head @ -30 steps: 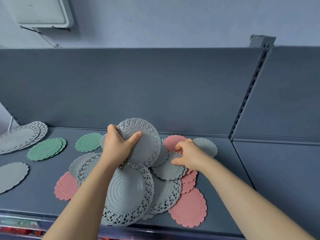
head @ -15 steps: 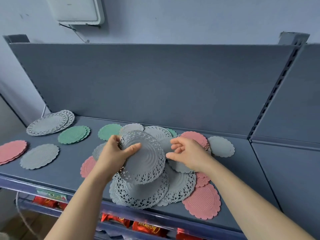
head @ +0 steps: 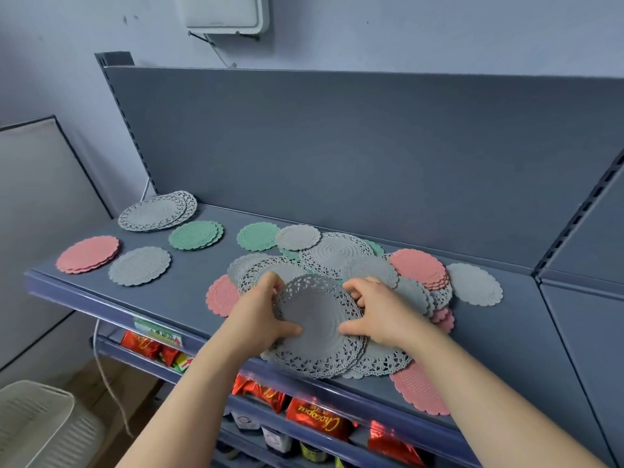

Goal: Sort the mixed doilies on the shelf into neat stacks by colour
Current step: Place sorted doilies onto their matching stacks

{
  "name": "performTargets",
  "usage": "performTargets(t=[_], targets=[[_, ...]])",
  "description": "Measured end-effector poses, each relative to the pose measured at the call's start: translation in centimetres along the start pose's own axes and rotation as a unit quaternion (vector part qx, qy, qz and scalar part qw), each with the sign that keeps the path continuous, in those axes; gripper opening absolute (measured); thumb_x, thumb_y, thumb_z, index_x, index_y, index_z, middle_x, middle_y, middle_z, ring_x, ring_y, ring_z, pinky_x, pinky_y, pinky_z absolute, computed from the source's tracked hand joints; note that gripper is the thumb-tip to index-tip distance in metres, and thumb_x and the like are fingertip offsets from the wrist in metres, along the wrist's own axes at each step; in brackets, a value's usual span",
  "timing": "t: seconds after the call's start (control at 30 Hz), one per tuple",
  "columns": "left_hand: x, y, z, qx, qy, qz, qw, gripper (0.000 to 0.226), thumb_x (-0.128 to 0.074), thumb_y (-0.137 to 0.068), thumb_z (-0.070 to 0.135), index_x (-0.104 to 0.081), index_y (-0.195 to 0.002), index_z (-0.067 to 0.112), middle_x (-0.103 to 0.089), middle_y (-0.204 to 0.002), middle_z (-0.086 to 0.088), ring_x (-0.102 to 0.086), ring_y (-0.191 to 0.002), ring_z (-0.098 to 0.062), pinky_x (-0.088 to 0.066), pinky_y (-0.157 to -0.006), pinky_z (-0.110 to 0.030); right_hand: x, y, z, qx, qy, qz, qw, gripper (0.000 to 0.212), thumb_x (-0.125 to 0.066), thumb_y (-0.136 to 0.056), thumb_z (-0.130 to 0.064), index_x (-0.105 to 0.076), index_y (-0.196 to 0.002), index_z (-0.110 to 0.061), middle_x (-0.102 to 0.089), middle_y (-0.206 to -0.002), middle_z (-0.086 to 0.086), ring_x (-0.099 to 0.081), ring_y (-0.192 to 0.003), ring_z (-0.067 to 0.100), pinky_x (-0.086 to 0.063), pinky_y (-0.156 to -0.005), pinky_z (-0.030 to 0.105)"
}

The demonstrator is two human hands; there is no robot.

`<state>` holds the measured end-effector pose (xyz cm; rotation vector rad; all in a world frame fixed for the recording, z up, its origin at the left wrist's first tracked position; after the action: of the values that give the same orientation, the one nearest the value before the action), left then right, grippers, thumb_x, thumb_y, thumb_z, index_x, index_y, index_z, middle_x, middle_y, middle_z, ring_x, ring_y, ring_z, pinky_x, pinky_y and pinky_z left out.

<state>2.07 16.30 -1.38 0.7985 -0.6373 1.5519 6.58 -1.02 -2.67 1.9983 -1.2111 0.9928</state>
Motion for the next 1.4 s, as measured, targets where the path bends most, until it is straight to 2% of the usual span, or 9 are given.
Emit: performTargets(t=[0.13, 0.37, 0.5, 0.63, 0.87, 1.13, 1.23, 1.3, 1.4], targets=[[1.2, -0.4, -0.6, -0.005, 0.134, 0.012, 0.991, 0.034, -0.085, -0.066, 0.023, -0.054, -0.078, 0.015, -0.062, -0.075, -0.004, -0.054, -0.058, -0.01, -0.049, -0.054, -0.025, 1.1, -0.5, 0.1, -0.001, -0.062, 0.025, 0.998, 0.05, -0.079, -0.073, -0.03, -0.045, -0.109, -0.027, -0.047, -0.101, -0.012, -0.045, -0.08, 0.003, -0.041, -0.07, 0.02], [7.4, -2.3, -3.6, 0.019, 0.388, 0.144, 0.91, 0.016, -0.079, -0.074, 0.017, -0.067, -0.084, 0.013, -0.072, -0.078, -0.004, -0.065, -0.069, -0.019, -0.054, -0.072, -0.04, 1.1, -4.5, -3.4, 0.022, -0.303, 0.014, 0.953, 0.033, -0.079, -0.075, -0.019, -0.061, -0.102, -0.015, -0.064, -0.102, 0.005, -0.057, -0.088, 0.015, -0.05, -0.086, 0.033], [12.0, -3.9, -6.8, 0.015, 0.324, 0.214, 0.921, 0.025, -0.076, -0.072, 0.041, -0.064, -0.084, 0.022, -0.072, -0.08, -0.001, -0.068, -0.077, -0.027, -0.055, -0.078, -0.051, 0.3, -7.8, -7.9, 0.04, -0.324, 0.043, 0.944, 0.021, -0.074, -0.078, -0.008, -0.067, -0.098, -0.011, -0.07, -0.101, 0.014, -0.065, -0.083, 0.017, -0.056, -0.082, 0.038], [15.8, -6.1, -11.0, 0.019, 0.228, 0.204, 0.952, 0.025, -0.08, -0.071, 0.028, -0.059, -0.082, 0.021, -0.069, -0.078, 0.002, -0.065, -0.073, -0.023, -0.056, -0.072, -0.044, -0.5, -12.2, -12.8, 0.039, -0.295, 0.102, 0.949, 0.021, -0.073, -0.075, -0.008, -0.068, -0.081, -0.027, -0.073, -0.088, 0.002, -0.069, -0.078, 0.025, -0.057, -0.083, 0.046], [23.2, -11.4, -20.4, 0.075, 0.189, 0.215, 0.955, 0.023, -0.071, -0.081, 0.023, -0.055, -0.095, 0.014, -0.064, -0.089, 0.003, -0.062, -0.081, -0.014, -0.049, -0.065, -0.028, -3.5, -20.7, -21.7, 0.046, -0.284, 0.128, 0.949, 0.034, -0.072, -0.076, -0.008, -0.069, -0.108, -0.02, -0.068, -0.099, -0.01, -0.062, -0.082, 0.014, -0.053, -0.09, 0.037], [28.9, -19.2, -27.8, 0.093, 0.16, 0.197, 0.963, 0.03, -0.071, -0.081, 0.019, -0.046, -0.095, 0.009, -0.055, -0.08, 0.002, -0.052, -0.065, -0.011, -0.037, -0.051, -0.024, -7.5, -29.8, -27.0, 0.015, -0.217, 0.125, 0.968, 0.039, -0.059, -0.086, -0.005, -0.063, -0.119, -0.023, -0.066, -0.096, -0.005, -0.04, -0.042, 0.002, -0.033, -0.047, 0.012], [28.5, -21.4, -29.5, 0.107, 0.162, 0.171, 0.966, 0.034, -0.071, -0.079, 0.014, -0.044, -0.099, 0.011, -0.056, -0.08, 0.001, -0.057, -0.068, -0.018, -0.041, -0.053, -0.026, -8.9, -31.9, -27.9, 0.004, -0.154, 0.116, 0.981, 0.042, -0.056, -0.087, -0.004, -0.059, -0.126, -0.02, -0.062, -0.112, -0.006, -0.054, -0.073, -0.004, -0.042, -0.074, 0.017], [27.7, -22.6, -30.3, 0.11, 0.164, 0.149, 0.969, 0.038, -0.072, -0.077, 0.011, -0.045, -0.104, 0.012, -0.057, -0.081, 0.001, -0.059, -0.075, -0.022, -0.045, -0.063, -0.029, -10.0, -32.9, -28.0, -0.011, -0.107, 0.097, 0.989, 0.045, -0.057, -0.086, -0.004, -0.056, -0.13, -0.017, -0.054, -0.132, 0.001, -0.055, -0.112, 0.013, -0.038, -0.095, 0.022], [26.1, -23.8, -30.9, 0.107, 0.127, 0.101, 0.981, 0.055, -0.074, -0.075, 0.016, -0.045, -0.122, 0.014, -0.058, -0.093, 0.002, -0.057, -0.087, -0.021, -0.042, -0.073, -0.029, -11.4, -33.8, -27.5, -0.028, -0.048, 0.064, 0.996, 0.049, -0.061, -0.087, -0.008, -0.051, -0.134, -0.015, -0.048, -0.139, 0.004, -0.048, -0.125, 0.021, -0.036, -0.101, 0.026]])
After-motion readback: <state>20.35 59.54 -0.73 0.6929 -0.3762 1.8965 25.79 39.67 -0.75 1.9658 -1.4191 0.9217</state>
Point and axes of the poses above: each hand's wrist, its own y-axis away from the middle knuckle, its own x-axis out of the back of the hand, z = x × y, the point moved 10 cm from there along -y, towards the middle knuckle
